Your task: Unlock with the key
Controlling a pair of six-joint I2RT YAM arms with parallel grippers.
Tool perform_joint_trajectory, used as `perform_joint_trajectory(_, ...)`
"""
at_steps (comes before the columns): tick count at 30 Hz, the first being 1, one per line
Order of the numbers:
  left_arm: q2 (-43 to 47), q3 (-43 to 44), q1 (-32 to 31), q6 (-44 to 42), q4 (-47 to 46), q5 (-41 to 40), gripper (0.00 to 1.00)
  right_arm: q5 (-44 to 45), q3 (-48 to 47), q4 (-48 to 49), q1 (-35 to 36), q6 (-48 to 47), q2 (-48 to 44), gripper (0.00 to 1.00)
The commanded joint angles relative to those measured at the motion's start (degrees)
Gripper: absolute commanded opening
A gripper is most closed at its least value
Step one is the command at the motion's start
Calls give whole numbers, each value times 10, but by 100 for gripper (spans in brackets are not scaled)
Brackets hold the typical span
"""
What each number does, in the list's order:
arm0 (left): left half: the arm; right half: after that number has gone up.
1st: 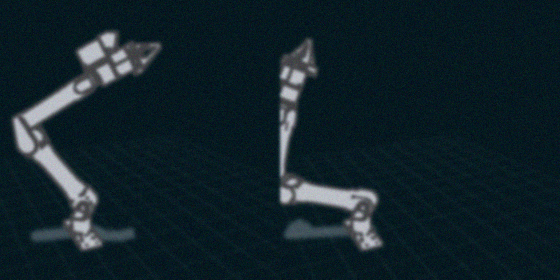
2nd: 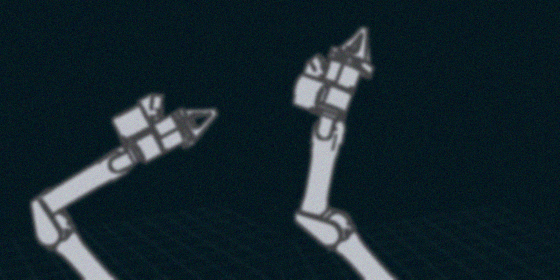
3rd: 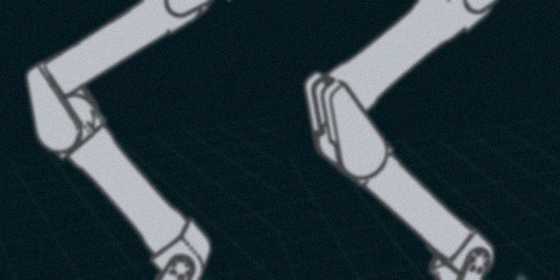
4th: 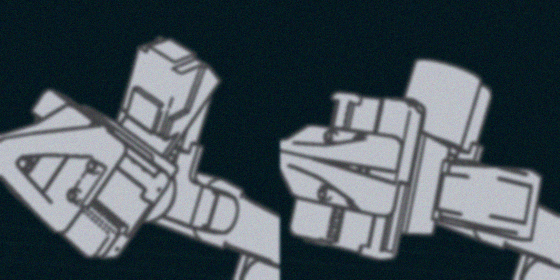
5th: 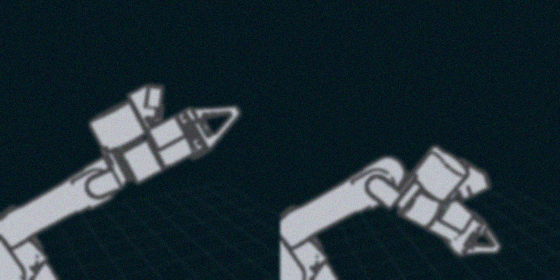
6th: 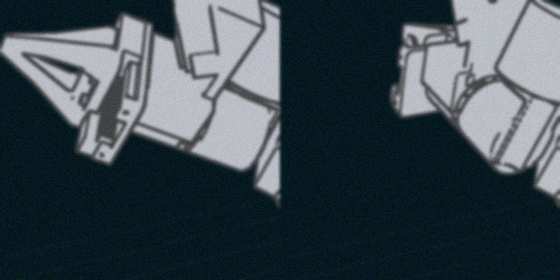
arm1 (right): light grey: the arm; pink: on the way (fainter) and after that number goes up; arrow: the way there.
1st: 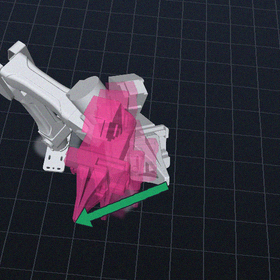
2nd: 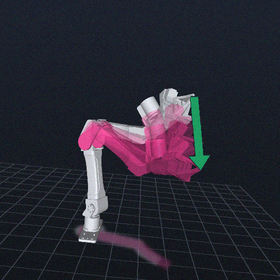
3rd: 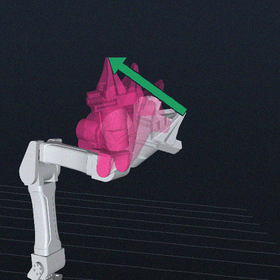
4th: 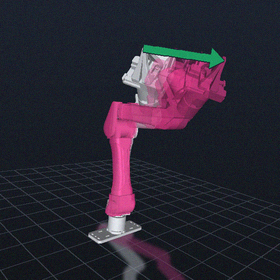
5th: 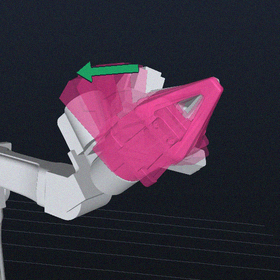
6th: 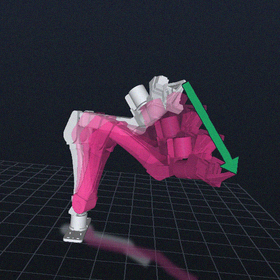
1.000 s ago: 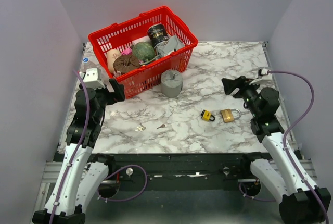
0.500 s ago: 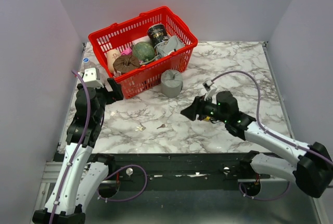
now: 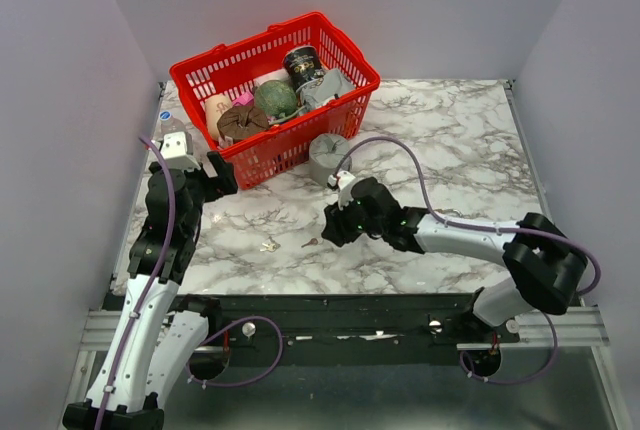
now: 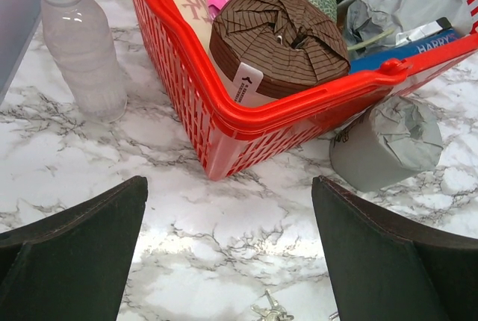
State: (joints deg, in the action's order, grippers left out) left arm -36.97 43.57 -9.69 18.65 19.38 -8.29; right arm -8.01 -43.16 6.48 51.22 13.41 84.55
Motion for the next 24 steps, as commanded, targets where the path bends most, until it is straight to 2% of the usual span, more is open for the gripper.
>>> perform_joint_trajectory(1,2,-6,5,-8,-10,8,99,72,-51,-29,26,-65,46,54)
perform_joint_trajectory(6,4,-7,5,-12,-9,-1,99,77,-81,-43,42,-84,89,51)
perform_joint_trajectory(12,1,-8,5,-12,-10,3,99,131,-120,-64,67,-102,140,45)
perform_joint_trajectory(24,-1,-9,5,-12,-10,2,99,202,-137,-96,84,-102,177,40)
